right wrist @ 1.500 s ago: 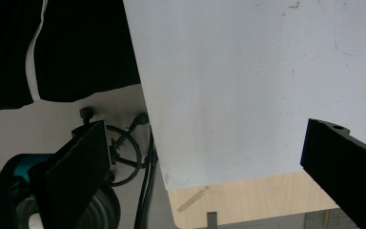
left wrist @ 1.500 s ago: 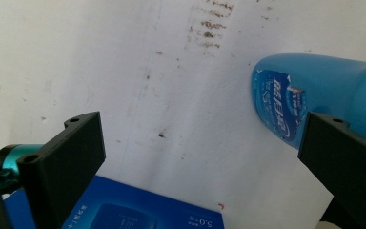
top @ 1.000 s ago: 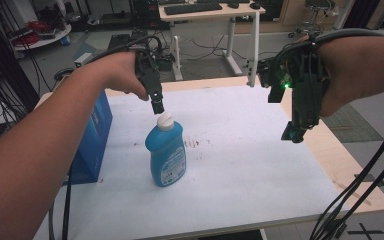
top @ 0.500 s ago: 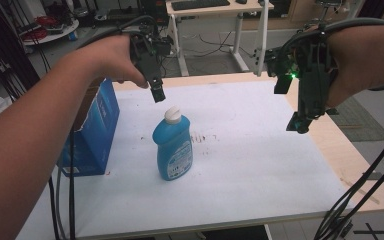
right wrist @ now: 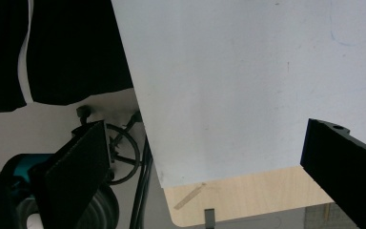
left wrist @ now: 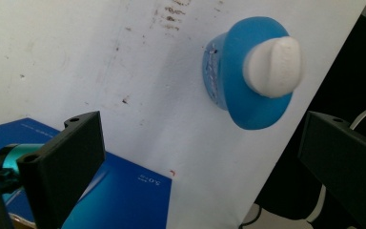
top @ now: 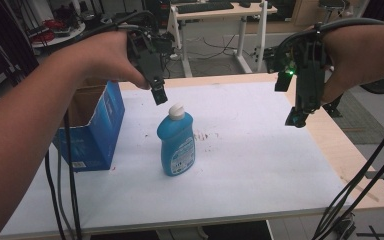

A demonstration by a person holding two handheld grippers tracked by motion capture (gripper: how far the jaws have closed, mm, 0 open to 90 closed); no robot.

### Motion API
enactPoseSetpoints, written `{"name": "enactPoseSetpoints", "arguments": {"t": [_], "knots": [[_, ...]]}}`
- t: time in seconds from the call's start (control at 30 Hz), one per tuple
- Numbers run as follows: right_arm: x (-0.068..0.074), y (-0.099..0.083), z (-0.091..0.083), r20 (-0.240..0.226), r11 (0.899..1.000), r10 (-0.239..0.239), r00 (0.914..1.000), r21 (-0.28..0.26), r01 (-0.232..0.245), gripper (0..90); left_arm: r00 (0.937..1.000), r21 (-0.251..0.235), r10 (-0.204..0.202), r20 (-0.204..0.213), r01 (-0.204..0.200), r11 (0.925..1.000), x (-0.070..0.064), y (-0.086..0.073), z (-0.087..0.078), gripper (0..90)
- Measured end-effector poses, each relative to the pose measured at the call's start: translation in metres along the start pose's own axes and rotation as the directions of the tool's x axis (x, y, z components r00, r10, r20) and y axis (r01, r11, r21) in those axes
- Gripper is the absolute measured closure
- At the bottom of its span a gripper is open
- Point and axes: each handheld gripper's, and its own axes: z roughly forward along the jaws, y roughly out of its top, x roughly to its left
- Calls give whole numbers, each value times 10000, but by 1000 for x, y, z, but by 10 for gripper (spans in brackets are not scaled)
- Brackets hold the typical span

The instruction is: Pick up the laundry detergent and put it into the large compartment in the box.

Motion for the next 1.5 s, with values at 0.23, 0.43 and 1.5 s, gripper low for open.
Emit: {"name": "enactPoseSetpoints", "arguments": {"t": [0.23, 0.43, 1.5], "knots": [[3, -2, -3, 74, 10000, 45, 10000, 3, -45, 18, 9991, -59, -371, 216, 372, 9993, -12, -2, 1, 18], [9, 0, -6, 167, 10000, 30, 9999, -28, -29, 18, 9968, -257, -713, 348, 722, 9971, -19, -1, 9, 18], [11, -1, -7, 222, 10000, -23, 9998, -66, 24, 18, 9699, -348, -2342, 668, 2368, 9709, -32, 13, 81, 18]]}}
